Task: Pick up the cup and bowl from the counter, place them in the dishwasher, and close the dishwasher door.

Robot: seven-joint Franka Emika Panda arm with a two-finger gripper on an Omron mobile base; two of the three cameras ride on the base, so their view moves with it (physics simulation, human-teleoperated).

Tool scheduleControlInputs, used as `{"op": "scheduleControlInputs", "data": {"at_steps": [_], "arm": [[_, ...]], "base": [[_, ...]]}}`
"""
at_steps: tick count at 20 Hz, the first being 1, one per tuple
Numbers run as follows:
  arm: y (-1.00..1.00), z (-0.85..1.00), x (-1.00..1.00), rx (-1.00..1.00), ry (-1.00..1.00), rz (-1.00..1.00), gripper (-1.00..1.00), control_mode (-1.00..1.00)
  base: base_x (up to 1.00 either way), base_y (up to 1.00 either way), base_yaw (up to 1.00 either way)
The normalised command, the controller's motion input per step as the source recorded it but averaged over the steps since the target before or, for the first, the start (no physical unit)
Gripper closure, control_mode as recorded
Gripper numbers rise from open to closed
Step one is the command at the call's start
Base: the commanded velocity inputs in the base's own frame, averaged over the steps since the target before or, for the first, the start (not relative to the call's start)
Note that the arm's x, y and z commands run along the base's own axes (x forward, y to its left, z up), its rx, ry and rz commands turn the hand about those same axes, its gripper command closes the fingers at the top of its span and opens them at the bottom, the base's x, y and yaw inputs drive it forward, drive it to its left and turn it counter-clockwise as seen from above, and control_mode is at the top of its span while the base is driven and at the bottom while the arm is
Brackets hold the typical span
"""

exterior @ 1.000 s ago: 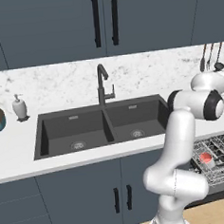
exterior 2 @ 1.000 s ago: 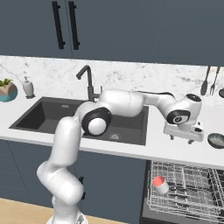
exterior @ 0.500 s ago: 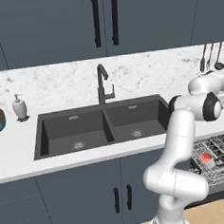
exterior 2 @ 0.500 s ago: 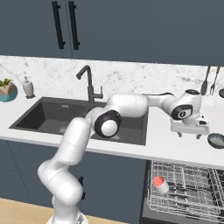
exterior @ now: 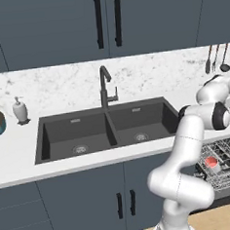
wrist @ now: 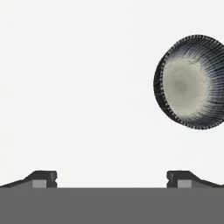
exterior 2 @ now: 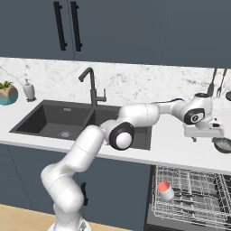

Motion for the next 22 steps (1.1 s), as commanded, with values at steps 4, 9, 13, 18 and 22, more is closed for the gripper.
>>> {"op": "scheduleControlInputs", "data": {"at_steps": [4,9,13,18,22], "arm": [[-0.33,-0.15,0.06,-0.03,0.0,0.0,-1.0,-1.0],[-0.26,-0.13,0.06,-0.03,0.0,0.02,-1.0,-1.0],[-0.14,-0.14,0.1,-0.06,0.0,0.06,-1.0,-1.0],[-0.19,-0.12,0.18,-0.05,0.0,0.09,-1.0,-1.0],[-0.18,-0.11,0.33,0.0,0.0,0.09,-1.0,-1.0]], "base": [[0.0,0.0,0.0],[0.0,0.0,0.0],[0.0,0.0,0.0],[0.0,0.0,0.0],[0.0,0.0,0.0]]}}
